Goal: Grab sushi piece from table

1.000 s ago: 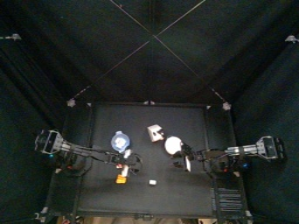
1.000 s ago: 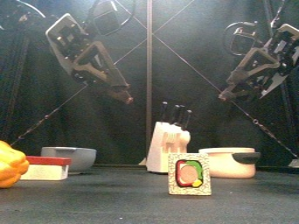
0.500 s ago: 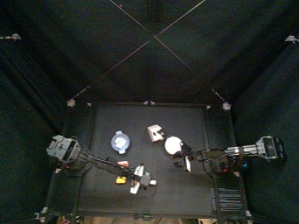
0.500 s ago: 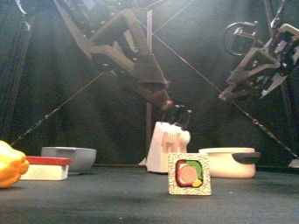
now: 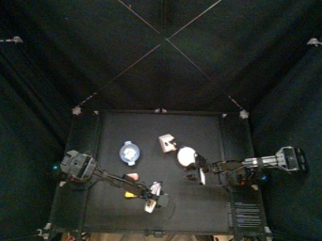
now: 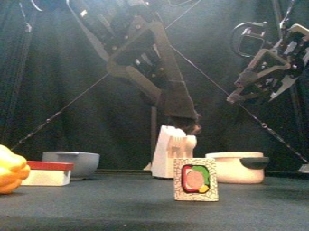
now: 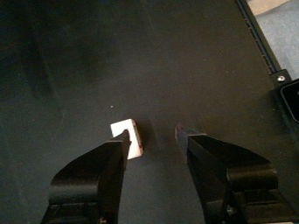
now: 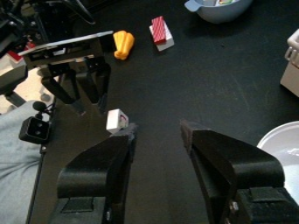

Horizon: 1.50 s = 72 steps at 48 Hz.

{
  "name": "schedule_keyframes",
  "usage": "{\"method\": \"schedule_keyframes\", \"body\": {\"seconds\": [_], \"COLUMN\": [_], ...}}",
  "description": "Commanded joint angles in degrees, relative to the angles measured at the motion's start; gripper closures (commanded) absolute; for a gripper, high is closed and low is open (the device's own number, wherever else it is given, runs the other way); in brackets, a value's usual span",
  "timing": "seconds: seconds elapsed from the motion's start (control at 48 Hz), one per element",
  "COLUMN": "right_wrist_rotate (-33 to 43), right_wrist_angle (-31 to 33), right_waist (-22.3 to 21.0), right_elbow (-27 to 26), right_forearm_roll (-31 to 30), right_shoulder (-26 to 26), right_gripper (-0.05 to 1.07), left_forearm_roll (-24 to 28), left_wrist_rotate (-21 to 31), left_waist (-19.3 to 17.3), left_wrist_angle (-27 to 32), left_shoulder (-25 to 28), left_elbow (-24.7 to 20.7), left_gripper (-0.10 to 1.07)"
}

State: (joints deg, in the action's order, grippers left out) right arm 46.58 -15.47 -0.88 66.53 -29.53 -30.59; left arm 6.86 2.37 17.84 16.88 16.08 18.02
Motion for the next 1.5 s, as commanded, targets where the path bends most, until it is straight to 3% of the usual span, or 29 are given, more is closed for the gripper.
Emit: {"method": "schedule_keyframes", "body": {"seconds": [0.0,0.312,0.833,1.208,1.479], "right_wrist_rotate": [0.1,0.0,0.0,-0.1,-0.1], "right_wrist_angle": [-0.4,-0.4,-0.4,-0.4,-0.4], "right_waist": [0.2,0.1,0.1,0.2,0.2], "right_elbow": [-1.1,-1.0,-1.0,-1.0,-1.1], "right_forearm_roll": [0.1,0.0,-0.1,-0.1,0.0], "right_shoulder": [-0.3,-0.4,-0.3,-0.3,-0.3], "right_gripper": [0.21,0.21,0.21,0.21,0.21], "left_forearm_roll": [0.3,0.5,0.4,-0.5,-0.8], "left_wrist_rotate": [0.1,0.1,0.1,0.1,0.1], "left_waist": [-1.0,-3.1,-3.3,-2.9,-2.9], "left_wrist_angle": [-0.3,-0.4,-0.5,0.0,0.0], "left_shoulder": [0.0,1.0,3.7,3.4,0.4], "left_elbow": [-1.5,-1.4,-1.1,-1.3,0.0], "left_gripper": [0.15,0.15,0.16,0.39,0.43]}}
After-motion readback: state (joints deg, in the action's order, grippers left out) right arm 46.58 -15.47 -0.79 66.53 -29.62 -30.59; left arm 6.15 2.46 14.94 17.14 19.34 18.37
